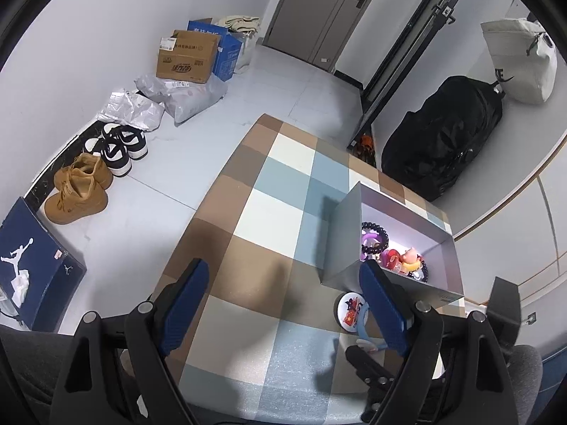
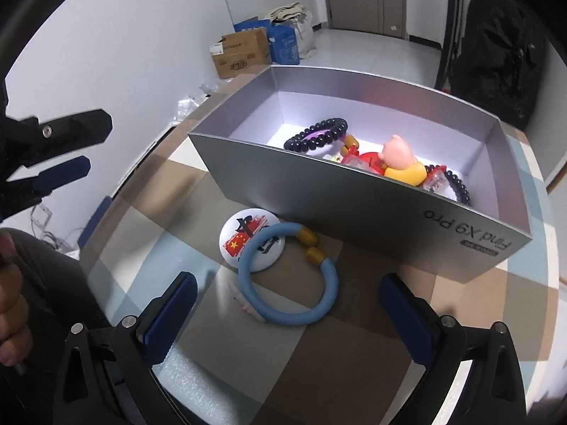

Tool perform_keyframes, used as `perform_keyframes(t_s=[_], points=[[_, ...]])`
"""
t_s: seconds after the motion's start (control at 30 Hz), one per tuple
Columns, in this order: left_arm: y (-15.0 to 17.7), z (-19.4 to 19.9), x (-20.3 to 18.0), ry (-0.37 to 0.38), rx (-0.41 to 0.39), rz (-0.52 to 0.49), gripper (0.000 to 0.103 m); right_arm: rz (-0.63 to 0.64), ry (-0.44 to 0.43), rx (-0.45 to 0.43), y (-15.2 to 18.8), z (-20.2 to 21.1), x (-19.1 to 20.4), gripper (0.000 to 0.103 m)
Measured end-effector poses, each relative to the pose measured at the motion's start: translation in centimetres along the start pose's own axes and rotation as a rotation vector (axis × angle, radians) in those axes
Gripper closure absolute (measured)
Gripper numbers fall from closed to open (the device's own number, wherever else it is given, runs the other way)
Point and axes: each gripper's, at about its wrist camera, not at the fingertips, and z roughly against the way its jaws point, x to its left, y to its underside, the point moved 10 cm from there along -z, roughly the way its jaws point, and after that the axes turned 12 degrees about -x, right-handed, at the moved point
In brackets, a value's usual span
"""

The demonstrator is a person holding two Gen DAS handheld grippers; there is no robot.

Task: Organize jewelry
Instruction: 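Grasp the blue ring with the right while the left grasps the white China badge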

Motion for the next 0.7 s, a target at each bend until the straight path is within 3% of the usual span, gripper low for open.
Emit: perform_keyframes(t_s=[0.2, 0.47, 0.53, 0.6, 0.7], points=[[-0.3, 0.3, -0.7, -0.017, -0.037, -0.076, 0.02, 0.092, 0.055, 0.016, 0.8, -0.3, 0.6, 0.0], [0.0, 0.0, -0.3, 0.004, -0.01, -0.043, 0.02, 0.111, 0.083, 0.035, 0.6, -0.3, 0.2, 0.0], [0.1, -0.1, -0.4, 0.027, 0.002, -0.021, 0.02, 0.114, 0.089, 0.031, 0.4, -0.3, 0.0, 0.004], [0.1, -0.3, -0.3, 0.022, 0.003, -0.02, 0.02, 0.106, 0.098, 0.021, 0.2, 0.0, -0.5, 0.02], [0.2, -0.3, -0.4, 0.02, 0.0, -0.025, 0.02, 0.099, 0.112, 0.012, 0.2, 0.5, -0.9, 0.034]])
